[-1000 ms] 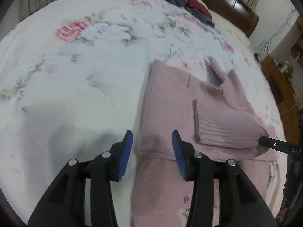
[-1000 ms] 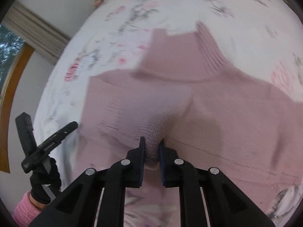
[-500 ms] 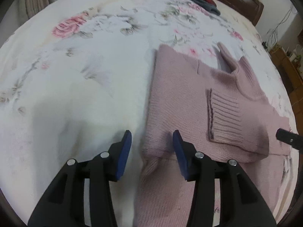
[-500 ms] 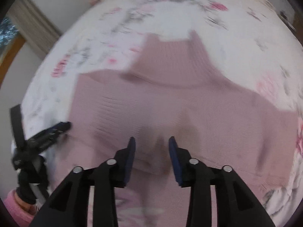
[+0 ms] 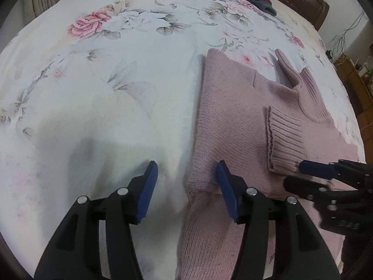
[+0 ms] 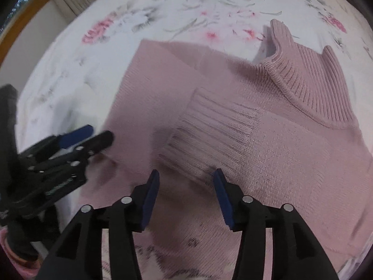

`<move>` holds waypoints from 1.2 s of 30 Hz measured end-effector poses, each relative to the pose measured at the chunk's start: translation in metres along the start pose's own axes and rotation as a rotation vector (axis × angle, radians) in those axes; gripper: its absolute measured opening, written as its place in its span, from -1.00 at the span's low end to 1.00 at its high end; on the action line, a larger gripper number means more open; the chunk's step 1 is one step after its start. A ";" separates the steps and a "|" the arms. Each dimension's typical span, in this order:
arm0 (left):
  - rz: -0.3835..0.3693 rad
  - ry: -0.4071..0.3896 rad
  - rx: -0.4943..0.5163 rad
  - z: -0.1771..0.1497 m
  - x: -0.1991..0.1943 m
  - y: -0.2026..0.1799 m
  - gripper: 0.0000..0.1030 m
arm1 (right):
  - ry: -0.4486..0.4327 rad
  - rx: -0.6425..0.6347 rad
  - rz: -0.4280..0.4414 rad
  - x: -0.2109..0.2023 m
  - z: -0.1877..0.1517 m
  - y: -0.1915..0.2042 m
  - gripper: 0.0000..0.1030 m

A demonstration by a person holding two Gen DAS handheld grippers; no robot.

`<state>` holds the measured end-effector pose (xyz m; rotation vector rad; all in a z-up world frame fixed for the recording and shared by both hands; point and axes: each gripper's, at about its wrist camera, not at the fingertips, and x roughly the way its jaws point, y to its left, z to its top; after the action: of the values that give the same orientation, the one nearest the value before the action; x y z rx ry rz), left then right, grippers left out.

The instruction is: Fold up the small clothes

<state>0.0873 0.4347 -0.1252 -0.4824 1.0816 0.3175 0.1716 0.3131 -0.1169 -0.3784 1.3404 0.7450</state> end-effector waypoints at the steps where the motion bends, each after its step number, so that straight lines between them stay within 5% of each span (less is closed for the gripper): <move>1: 0.000 0.001 -0.001 0.000 0.001 0.000 0.04 | 0.009 -0.005 -0.010 0.004 0.000 0.000 -0.10; 2: 0.001 0.001 -0.001 0.000 0.001 0.000 0.05 | 0.010 -0.014 -0.033 0.007 0.000 -0.001 -0.19; 4: 0.006 0.002 0.007 0.000 0.001 -0.001 0.05 | 0.003 -0.018 -0.096 0.009 -0.001 -0.005 -0.80; 7: 0.004 0.007 0.003 0.001 0.002 0.000 0.06 | -0.031 0.040 -0.016 -0.002 -0.004 -0.019 -0.87; 13: 0.007 0.006 -0.004 0.001 0.003 -0.001 0.06 | -0.179 0.186 0.119 -0.064 -0.031 -0.068 -0.88; 19: 0.014 0.001 -0.005 0.000 0.004 -0.001 0.07 | -0.262 0.352 0.127 -0.111 -0.070 -0.144 -0.88; 26: 0.042 -0.001 0.007 -0.001 0.006 -0.006 0.09 | -0.256 0.497 0.055 -0.123 -0.118 -0.222 -0.88; 32: 0.053 0.003 0.007 0.000 0.004 -0.006 0.11 | -0.156 0.600 0.096 -0.099 -0.157 -0.263 -0.82; 35: 0.088 -0.016 -0.014 0.001 -0.007 -0.010 0.10 | -0.164 0.641 0.134 -0.099 -0.172 -0.274 -0.59; 36: 0.081 -0.028 -0.014 0.001 -0.011 -0.015 0.08 | -0.183 0.665 0.167 -0.101 -0.175 -0.279 -0.29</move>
<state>0.0901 0.4226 -0.1119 -0.4459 1.0741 0.4026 0.2271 -0.0270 -0.1037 0.3267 1.3702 0.4175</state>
